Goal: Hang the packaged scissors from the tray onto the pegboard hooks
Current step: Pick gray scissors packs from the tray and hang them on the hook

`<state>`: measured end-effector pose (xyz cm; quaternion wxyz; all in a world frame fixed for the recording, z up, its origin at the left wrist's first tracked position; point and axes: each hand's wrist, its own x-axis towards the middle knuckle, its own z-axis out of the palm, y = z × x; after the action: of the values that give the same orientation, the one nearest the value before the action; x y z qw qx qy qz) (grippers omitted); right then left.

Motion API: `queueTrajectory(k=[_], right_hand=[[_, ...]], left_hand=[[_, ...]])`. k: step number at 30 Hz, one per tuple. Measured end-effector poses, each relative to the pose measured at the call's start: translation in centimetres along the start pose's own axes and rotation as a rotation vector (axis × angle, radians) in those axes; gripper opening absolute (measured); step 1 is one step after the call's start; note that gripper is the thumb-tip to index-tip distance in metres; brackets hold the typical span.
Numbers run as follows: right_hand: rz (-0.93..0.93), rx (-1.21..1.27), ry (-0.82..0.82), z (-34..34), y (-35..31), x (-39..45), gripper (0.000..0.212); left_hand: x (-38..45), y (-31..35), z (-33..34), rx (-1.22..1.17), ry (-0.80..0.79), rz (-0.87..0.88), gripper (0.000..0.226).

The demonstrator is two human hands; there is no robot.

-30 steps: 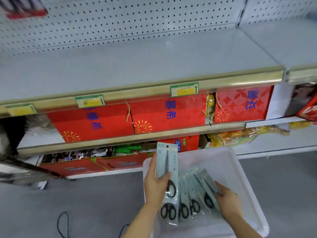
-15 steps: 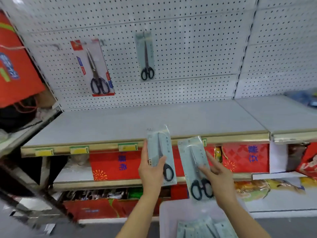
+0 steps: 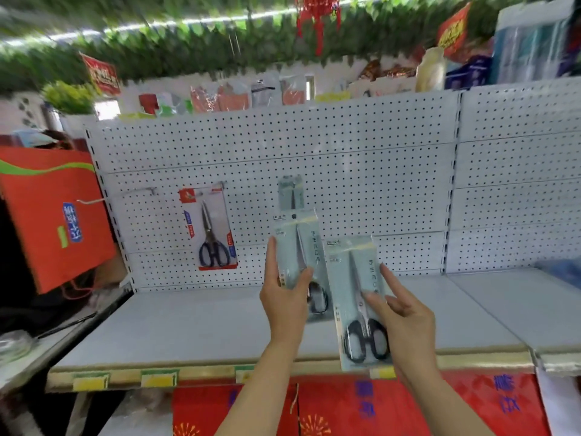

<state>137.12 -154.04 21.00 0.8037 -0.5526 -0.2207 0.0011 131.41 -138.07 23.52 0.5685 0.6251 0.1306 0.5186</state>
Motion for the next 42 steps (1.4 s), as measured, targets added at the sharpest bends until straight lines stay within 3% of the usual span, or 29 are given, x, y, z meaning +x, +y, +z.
queueTrajectory(k=[14, 31, 42], right_hand=[[-0.096, 0.028, 0.036, 4.9, 0.2, 6.6, 0.052], [-0.1, 0.042, 0.021, 6.0, 1.4, 8.6, 0.053], [-0.08, 0.047, 0.021, 7.9, 1.1, 9.3, 0.052]], left_hand=[[11.3, -1.8, 3.7, 0.094, -0.059, -0.029, 0.086], [11.6, -4.3, 4.6, 0.04, 0.001, 0.003, 0.084], [13.7, -6.1, 4.5, 0.298, -0.043, 0.002, 0.077]])
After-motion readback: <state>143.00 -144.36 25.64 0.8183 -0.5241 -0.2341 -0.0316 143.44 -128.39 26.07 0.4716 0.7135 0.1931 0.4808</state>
